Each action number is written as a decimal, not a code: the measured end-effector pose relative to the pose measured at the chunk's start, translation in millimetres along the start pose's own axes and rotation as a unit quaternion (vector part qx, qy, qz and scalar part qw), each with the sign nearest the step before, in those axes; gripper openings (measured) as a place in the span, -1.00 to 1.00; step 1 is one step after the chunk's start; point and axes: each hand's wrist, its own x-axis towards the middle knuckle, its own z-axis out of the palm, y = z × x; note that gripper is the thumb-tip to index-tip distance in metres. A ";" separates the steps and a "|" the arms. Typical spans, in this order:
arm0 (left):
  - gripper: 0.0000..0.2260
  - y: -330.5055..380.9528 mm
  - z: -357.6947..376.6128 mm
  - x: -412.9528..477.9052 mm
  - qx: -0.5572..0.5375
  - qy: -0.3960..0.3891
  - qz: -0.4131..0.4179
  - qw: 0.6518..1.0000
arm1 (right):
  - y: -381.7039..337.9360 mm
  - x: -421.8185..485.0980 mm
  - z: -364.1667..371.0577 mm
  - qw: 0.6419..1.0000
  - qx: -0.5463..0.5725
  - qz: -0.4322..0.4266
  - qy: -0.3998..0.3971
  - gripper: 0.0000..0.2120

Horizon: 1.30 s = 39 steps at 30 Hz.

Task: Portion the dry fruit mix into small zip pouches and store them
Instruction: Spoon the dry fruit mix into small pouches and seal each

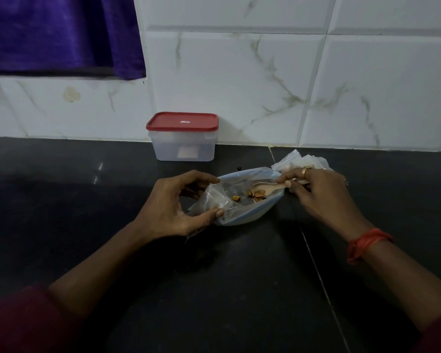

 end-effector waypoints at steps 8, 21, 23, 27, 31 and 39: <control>-0.52 0.9 0.8 -0.2 -0.002 0.003 -0.004 1.000 | 6.9 6.0 -7.1 0.997 0.035 0.035 -0.062 -0.83; -0.50 1.6 0.2 -0.3 -0.007 -0.001 -0.004 1.000 | 5.7 7.4 3.4 0.975 0.147 0.145 -0.084 -0.83; -0.50 2.1 0.0 -0.1 -0.005 -0.001 -0.002 1.000 | 4.2 7.3 3.9 0.974 0.151 0.153 -0.074 -0.85; -0.48 3.2 1.0 -0.6 0.002 0.006 0.007 1.000 | 4.0 7.6 1.6 0.971 0.178 0.159 -0.028 -0.81; -0.46 2.2 1.1 -1.2 0.009 0.003 0.005 1.000 | -2.1 6.2 -3.7 0.959 0.234 0.158 -0.006 -0.77; -0.45 1.1 2.3 -1.0 0.001 0.015 -0.002 1.000 | -36.7 -4.5 -5.1 0.960 0.273 0.050 -0.018 -0.81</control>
